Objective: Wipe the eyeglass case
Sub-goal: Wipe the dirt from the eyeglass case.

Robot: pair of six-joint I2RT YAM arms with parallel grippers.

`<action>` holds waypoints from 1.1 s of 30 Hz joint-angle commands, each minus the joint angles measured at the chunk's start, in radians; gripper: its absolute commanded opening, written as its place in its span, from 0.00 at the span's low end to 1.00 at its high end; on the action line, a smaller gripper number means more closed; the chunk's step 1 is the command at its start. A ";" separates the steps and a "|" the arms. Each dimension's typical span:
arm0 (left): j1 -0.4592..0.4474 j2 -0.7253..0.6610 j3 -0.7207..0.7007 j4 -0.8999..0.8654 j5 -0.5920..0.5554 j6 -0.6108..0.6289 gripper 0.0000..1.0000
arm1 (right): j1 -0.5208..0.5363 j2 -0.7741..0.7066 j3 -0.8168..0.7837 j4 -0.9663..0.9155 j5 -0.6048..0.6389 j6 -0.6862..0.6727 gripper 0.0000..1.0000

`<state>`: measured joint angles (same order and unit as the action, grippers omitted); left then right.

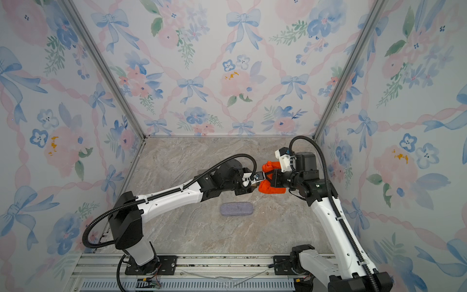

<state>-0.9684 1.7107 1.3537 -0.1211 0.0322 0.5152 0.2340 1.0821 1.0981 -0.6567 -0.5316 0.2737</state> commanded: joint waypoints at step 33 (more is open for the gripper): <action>0.032 -0.184 -0.180 0.215 0.047 -0.098 0.32 | -0.034 0.004 -0.102 0.186 -0.175 0.132 0.00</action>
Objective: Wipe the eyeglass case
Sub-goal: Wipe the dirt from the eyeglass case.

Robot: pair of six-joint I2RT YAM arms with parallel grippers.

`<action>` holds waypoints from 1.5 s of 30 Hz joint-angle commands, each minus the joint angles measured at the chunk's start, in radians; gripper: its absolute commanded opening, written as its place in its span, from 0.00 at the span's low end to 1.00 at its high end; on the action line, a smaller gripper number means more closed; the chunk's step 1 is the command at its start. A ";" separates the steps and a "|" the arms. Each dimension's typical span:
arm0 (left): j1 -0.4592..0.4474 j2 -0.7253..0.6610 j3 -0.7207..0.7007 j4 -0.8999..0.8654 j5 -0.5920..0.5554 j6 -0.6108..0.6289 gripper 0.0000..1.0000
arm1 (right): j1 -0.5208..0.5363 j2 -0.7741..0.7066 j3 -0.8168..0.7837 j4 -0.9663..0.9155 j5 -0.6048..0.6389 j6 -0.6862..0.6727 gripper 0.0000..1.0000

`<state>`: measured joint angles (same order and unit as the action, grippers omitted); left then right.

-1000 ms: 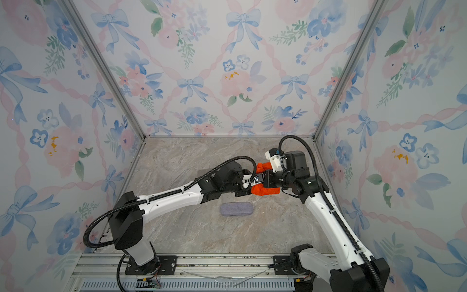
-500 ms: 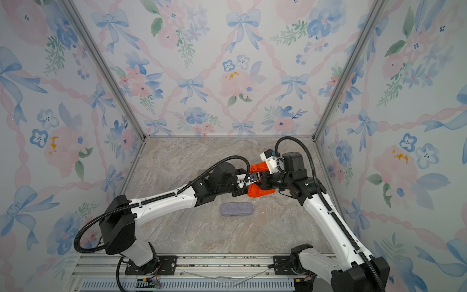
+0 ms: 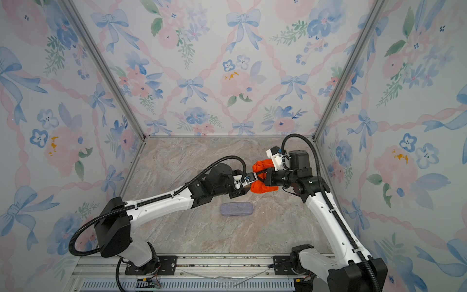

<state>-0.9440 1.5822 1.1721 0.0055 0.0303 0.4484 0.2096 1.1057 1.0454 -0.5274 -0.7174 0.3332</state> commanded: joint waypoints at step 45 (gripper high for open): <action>-0.033 -0.063 -0.160 0.316 -0.359 0.252 0.32 | -0.046 0.147 0.053 0.007 -0.062 0.188 0.00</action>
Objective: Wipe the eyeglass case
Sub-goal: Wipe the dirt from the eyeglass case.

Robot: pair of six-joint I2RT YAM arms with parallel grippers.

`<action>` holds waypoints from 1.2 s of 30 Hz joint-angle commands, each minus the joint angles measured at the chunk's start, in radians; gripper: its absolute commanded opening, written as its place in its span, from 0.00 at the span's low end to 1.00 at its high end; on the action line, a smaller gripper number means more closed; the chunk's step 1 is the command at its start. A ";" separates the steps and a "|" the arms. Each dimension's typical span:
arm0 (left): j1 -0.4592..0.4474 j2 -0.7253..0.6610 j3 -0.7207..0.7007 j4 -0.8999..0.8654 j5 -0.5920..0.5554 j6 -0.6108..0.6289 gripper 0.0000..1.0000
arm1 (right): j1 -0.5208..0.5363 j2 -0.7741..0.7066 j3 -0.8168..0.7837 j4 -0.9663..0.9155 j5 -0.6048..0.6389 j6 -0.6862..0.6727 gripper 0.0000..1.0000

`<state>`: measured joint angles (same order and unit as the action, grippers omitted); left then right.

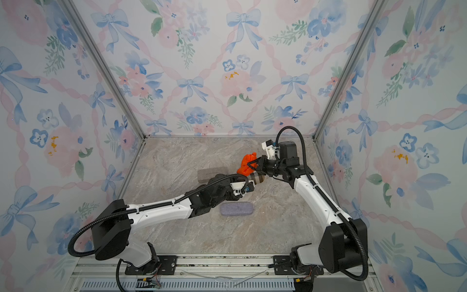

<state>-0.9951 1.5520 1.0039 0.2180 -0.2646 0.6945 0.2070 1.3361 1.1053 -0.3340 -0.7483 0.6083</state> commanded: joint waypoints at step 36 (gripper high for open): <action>0.021 -0.097 -0.010 0.113 -0.082 0.032 0.31 | -0.056 -0.035 -0.006 -0.278 -0.038 -0.210 0.00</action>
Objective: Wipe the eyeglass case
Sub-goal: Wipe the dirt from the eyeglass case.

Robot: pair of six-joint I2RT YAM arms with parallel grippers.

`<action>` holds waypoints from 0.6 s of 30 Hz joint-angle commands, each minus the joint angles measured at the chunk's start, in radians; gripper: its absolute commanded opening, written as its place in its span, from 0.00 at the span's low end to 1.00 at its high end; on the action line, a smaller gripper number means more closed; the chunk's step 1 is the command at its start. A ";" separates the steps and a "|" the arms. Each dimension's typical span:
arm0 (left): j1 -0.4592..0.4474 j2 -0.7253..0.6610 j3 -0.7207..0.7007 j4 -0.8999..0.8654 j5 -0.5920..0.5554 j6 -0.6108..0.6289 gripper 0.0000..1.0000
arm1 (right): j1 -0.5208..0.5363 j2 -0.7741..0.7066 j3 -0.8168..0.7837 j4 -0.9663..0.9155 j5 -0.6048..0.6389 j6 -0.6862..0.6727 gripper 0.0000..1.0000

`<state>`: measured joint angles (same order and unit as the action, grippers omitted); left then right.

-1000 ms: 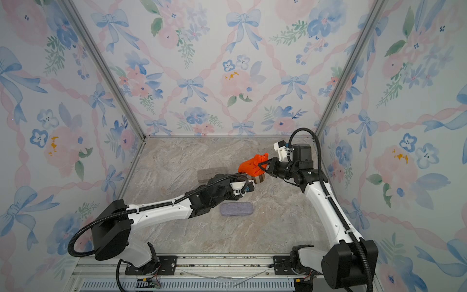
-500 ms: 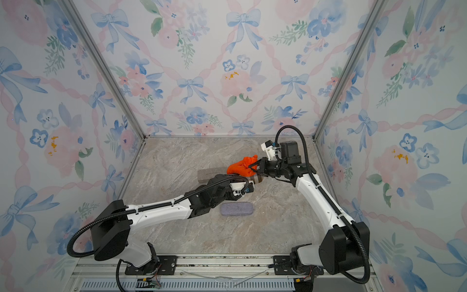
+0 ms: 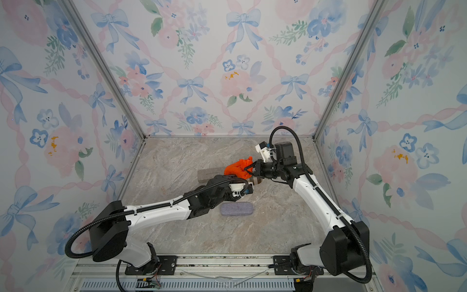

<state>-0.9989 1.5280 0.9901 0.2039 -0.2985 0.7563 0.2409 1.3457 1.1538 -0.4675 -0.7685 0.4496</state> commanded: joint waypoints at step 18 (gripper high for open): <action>0.211 -0.099 0.252 -0.445 0.529 -0.511 0.32 | 0.035 -0.437 -0.010 -0.173 0.308 -0.287 0.00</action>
<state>-0.7967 1.4128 1.1763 -0.1562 0.0292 0.3824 0.1440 0.9203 1.1202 -0.6395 -0.5510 0.2440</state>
